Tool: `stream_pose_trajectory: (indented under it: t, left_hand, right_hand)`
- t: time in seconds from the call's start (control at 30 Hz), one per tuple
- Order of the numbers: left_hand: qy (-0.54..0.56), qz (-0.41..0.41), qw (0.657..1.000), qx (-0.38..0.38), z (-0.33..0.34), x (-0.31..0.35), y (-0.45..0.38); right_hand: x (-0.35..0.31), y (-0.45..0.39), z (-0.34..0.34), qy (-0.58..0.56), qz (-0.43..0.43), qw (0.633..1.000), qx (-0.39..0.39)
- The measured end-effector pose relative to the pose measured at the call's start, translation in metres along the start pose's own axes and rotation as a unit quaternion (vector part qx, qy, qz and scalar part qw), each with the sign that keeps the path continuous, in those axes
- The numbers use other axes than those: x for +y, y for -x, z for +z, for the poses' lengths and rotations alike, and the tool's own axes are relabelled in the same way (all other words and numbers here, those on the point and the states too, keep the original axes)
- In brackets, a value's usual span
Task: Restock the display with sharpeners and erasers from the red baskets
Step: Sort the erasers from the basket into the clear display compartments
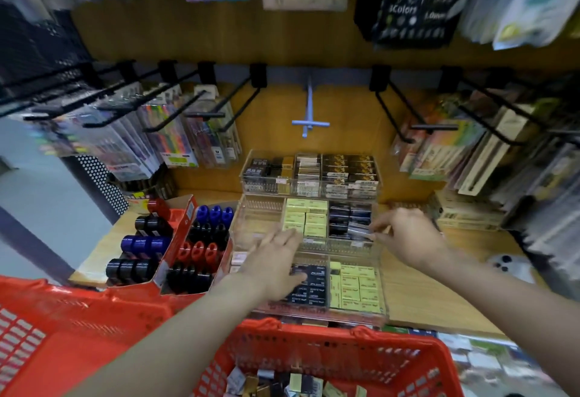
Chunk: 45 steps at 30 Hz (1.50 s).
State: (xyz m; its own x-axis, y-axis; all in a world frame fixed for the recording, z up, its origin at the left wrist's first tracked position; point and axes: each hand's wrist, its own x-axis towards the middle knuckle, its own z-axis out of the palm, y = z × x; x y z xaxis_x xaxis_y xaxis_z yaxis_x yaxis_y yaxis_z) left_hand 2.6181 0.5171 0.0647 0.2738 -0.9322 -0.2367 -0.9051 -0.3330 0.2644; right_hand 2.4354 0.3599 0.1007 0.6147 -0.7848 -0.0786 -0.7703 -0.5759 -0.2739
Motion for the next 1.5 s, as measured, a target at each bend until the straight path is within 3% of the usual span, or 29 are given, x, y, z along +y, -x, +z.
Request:
stream_pose_trajectory:
  t: [0.23,0.4,0.47,0.53,0.6,0.83,1.1,1.27,1.37,1.5]
  left_hand:
    - [0.032,-0.018,0.997,0.071,0.017,-0.001,-0.006]
    - [0.099,-0.003,0.986,0.134,0.015,-0.012,-0.006]
    - [0.136,-0.013,0.972,0.193,0.005,-0.017,-0.012]
    - [0.111,-0.018,0.960,0.255,-0.005,-0.025,-0.023]
    - [0.076,-0.016,0.957,0.279,-0.014,-0.033,-0.037]
    - [-0.046,-0.002,0.983,0.180,-0.012,-0.047,-0.072]
    - [0.000,0.003,0.984,0.178,-0.015,-0.048,-0.075]
    - [0.010,-0.001,0.989,0.148,-0.022,-0.047,-0.075]
    - [0.006,-0.006,0.990,0.138,-0.025,-0.045,-0.076]
    - [-0.010,-0.018,0.995,0.102,-0.032,-0.044,-0.074]
  right_hand:
    - [-0.013,-0.017,0.019,0.014,0.037,0.999,0.024]
    - [-0.018,-0.034,0.018,0.043,-0.003,0.999,0.000]
    - [-0.030,-0.040,0.008,0.036,-0.046,0.996,0.065]
    - [-0.050,-0.052,-0.006,0.012,-0.080,0.986,0.147]
    - [-0.069,-0.067,-0.016,-0.018,-0.096,0.980,0.174]
    - [-0.104,-0.123,0.001,0.008,-0.069,0.991,0.113]
    - [-0.114,-0.150,0.016,0.058,-0.033,0.991,0.120]
    - [-0.107,-0.127,0.024,0.044,-0.127,0.980,0.148]
    - [-0.096,-0.116,0.028,0.118,-0.150,0.975,0.112]
    - [-0.093,-0.117,0.023,0.111,-0.120,0.986,0.040]
